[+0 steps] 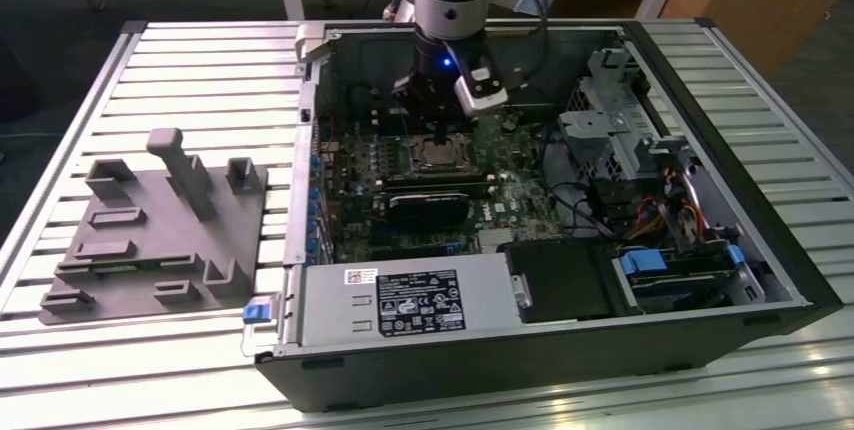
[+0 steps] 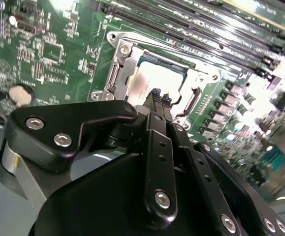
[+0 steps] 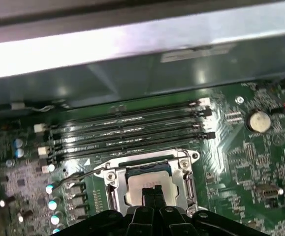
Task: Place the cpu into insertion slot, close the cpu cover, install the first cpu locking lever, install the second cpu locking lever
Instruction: 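Close the cpu cover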
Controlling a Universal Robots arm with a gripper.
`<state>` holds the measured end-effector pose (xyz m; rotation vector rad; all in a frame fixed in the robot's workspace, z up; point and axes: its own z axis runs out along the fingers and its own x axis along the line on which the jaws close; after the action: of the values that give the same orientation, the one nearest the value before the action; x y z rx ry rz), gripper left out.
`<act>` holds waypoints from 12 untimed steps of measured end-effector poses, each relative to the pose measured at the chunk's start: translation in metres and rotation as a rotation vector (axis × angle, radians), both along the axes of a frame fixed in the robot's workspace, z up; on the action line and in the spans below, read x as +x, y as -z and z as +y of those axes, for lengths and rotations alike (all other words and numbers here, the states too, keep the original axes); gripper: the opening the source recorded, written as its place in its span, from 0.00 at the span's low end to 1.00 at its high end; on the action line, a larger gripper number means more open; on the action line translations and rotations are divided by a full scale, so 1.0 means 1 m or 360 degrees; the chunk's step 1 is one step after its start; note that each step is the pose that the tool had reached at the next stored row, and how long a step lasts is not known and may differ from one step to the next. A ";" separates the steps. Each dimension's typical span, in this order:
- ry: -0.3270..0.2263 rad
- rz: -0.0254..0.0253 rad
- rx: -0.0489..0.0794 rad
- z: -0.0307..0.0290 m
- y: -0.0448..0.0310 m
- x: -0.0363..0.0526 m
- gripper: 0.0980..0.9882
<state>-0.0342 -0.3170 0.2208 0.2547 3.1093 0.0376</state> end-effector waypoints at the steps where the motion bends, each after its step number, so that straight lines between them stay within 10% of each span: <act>1: -0.0027 0.00001 0.0000 0.0000 0.0000 0.0000 0.01; 12: -0.0241 0.00001 0.0000 0.0000 0.0005 -0.0010 0.01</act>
<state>-0.0352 -0.3170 0.2203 0.0190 3.1216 0.0404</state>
